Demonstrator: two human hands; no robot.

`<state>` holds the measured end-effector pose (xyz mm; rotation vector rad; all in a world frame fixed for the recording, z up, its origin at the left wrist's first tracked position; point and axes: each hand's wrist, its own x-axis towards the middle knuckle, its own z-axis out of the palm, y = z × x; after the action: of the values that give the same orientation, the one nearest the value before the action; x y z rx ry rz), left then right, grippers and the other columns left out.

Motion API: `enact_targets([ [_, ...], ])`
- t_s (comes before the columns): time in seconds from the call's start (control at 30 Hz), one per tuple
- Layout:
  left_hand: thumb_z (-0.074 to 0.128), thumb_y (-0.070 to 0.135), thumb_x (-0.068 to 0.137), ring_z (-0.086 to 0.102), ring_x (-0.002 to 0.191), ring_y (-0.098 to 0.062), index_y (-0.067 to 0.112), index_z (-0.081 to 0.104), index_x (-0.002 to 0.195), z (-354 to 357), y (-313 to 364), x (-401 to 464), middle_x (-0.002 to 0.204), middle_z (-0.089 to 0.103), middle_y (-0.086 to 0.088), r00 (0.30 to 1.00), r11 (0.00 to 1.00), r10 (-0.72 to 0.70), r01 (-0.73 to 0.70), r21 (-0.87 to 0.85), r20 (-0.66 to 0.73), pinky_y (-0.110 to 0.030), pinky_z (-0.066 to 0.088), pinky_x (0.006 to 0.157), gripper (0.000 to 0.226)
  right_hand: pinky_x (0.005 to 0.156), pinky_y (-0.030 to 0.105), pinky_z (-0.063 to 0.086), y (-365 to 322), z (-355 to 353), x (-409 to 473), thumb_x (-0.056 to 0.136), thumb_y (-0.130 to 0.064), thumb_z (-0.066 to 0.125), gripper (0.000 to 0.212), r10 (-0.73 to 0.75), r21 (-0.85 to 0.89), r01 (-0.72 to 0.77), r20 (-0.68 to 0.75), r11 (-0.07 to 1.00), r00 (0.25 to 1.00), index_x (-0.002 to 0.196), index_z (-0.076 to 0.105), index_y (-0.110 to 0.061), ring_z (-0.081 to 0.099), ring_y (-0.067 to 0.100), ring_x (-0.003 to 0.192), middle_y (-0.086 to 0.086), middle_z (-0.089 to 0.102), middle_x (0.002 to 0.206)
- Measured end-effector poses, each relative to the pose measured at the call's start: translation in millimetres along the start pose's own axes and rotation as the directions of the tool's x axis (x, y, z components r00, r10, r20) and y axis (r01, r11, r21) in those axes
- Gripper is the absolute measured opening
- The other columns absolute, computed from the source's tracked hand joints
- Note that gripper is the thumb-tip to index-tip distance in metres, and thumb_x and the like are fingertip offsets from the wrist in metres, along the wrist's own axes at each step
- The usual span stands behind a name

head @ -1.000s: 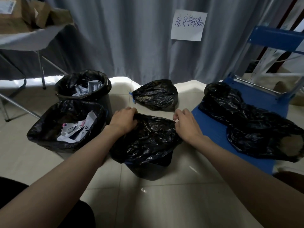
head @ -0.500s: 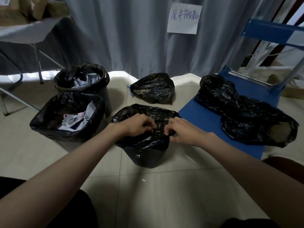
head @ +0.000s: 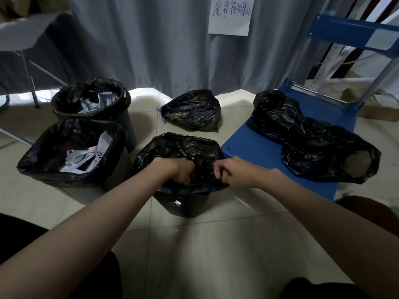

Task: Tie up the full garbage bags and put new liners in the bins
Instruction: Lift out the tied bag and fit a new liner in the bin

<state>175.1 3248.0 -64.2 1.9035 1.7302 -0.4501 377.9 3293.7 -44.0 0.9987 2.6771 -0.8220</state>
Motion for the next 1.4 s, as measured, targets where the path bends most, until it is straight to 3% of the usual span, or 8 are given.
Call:
enact_targets([
  [0.2,0.081,0.034,0.076,0.06,0.077,-0.005,0.026,0.072,0.078,-22.5,1.5,-19.2,0.073,0.066,0.014,0.965,0.95,0.124,-0.183,-0.254,-0.231,-0.022,0.044,0.073,0.013,0.072,0.035,0.053,-10.3,1.9,-2.4,0.089,-0.023,0.062,0.002,-0.063,0.039,0.068,-0.103,0.997,0.993,0.087,0.061,-0.022,0.06,0.011,0.074,-0.003,0.067,0.076],
  [0.33,0.088,0.046,0.061,0.055,0.059,0.005,0.027,0.072,0.072,-20.9,8.7,-43.2,0.058,0.062,0.017,0.968,0.948,0.173,-0.214,-0.238,-0.18,-0.013,0.037,0.058,0.027,0.065,0.029,0.05,-20.6,5.0,-6.2,0.078,-0.052,0.075,0.03,-0.134,0.007,0.135,-0.106,0.991,0.985,0.085,0.061,-0.026,0.061,0.005,0.071,-0.011,0.066,0.073],
  [0.57,0.084,0.046,0.063,0.057,0.069,0.001,0.028,0.067,0.076,6.9,8.6,-61.9,0.072,0.064,0.015,0.943,0.979,0.198,-0.203,0.012,-0.268,-0.024,0.041,0.06,0.028,0.062,0.034,0.045,-23.2,25.4,-14.2,0.081,-0.038,0.072,0.023,-0.288,-0.297,0.238,-0.136,0.925,0.948,0.087,0.051,-0.029,0.052,0.012,0.078,-0.011,0.051,0.09],
  [0.77,0.066,0.037,0.082,0.06,0.093,-0.019,0.026,0.064,0.087,32.3,13.6,-72.6,0.099,0.062,0.006,0.827,0.918,0.335,-0.179,0.354,-0.451,-0.026,0.034,0.072,0.012,0.066,0.038,0.043,-22.7,43.9,-24.7,0.084,-0.02,0.059,0.016,-0.315,-0.372,0.224,-0.204,0.901,0.927,0.094,0.048,-0.026,0.053,0.021,0.079,-0.008,0.049,0.096],
  [0.9,0.069,0.032,0.072,0.063,0.075,-0.017,0.025,0.063,0.071,49.8,9.0,-77.5,0.077,0.061,0.006,0.758,0.878,0.422,-0.203,0.433,-0.498,-0.03,0.046,0.07,0.01,0.064,0.031,0.042,-21.7,48.1,-29.3,0.09,-0.018,0.055,0.007,-0.349,-0.383,0.252,-0.209,0.889,0.913,0.088,0.057,-0.024,0.054,0.017,0.078,-0.007,0.054,0.092],
  [1.07,0.073,0.035,0.066,0.06,0.062,-0.012,0.027,0.062,0.062,80.9,6.5,-73.5,0.066,0.058,0.01,0.768,0.789,0.488,-0.185,0.586,-0.415,-0.029,0.029,0.069,0.014,0.069,0.027,0.042,-26.4,40.4,-26.6,0.092,-0.042,0.06,0.018,-0.344,-0.416,0.268,-0.118,0.869,0.932,0.089,0.069,-0.027,0.054,0.011,0.082,-0.009,0.057,0.093],
  [1.23,0.069,0.055,0.075,0.061,0.068,-0.009,0.029,0.064,0.065,76.6,-6.4,-78.4,0.069,0.058,0.012,0.761,0.841,0.475,-0.245,0.482,-0.442,-0.027,0.03,0.071,0.028,0.069,0.034,0.051,-40.3,34.7,-21.6,0.091,-0.051,0.06,0.024,-0.329,-0.348,0.222,-0.285,0.911,0.901,0.094,0.065,-0.027,0.054,0.008,0.081,-0.012,0.057,0.091],
  [1.4,0.077,0.042,0.074,0.058,0.084,-0.011,0.027,0.061,0.09,30.4,-36.9,-94.2,0.09,0.055,0.014,0.846,0.959,0.274,-0.205,0.194,-0.458,-0.024,0.033,0.069,0.028,0.076,0.03,0.046,-62.0,41.2,-3.2,0.089,-0.042,0.064,0.034,-0.239,-0.35,0.187,-0.11,0.918,0.965,0.119,0.061,-0.027,0.052,0.012,0.101,-0.007,0.054,0.111],
])
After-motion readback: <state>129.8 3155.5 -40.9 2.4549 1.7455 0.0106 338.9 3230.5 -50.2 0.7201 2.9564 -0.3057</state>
